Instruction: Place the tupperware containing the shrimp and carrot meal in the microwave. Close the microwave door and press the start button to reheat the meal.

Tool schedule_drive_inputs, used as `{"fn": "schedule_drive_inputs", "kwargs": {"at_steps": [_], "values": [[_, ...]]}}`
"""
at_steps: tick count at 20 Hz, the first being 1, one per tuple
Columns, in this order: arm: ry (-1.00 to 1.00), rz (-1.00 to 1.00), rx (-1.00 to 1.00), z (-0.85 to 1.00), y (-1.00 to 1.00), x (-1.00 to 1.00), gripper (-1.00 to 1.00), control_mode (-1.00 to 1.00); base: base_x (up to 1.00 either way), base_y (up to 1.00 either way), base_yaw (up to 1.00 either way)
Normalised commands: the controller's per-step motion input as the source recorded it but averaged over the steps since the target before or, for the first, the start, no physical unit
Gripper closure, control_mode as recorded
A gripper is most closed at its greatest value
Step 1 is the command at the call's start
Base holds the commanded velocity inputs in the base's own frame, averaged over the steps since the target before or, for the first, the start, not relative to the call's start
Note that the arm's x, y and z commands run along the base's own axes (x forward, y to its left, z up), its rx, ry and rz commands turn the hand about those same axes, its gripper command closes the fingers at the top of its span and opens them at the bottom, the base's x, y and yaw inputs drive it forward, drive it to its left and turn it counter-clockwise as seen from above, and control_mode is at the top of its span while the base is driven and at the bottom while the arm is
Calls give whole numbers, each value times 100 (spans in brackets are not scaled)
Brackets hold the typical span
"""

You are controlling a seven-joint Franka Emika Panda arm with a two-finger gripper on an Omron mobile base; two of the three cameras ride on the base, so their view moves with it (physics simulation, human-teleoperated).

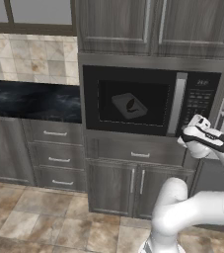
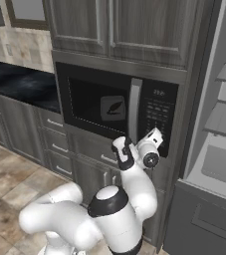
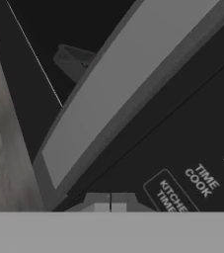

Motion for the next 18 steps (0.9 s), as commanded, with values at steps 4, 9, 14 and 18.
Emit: {"fn": "schedule_drive_inputs", "kwargs": {"at_steps": [4,9,14,18], "values": [[0,-2,0,-15,-16,32,100,-100,0,0,0],[0,-5,0,-16,-28,28,100,-100,0,0,0],[0,-6,0,-1,-67,7,100,-100,0,0,0],[0,-2,0,0,-89,0,100,-100,0,0,0]]}}
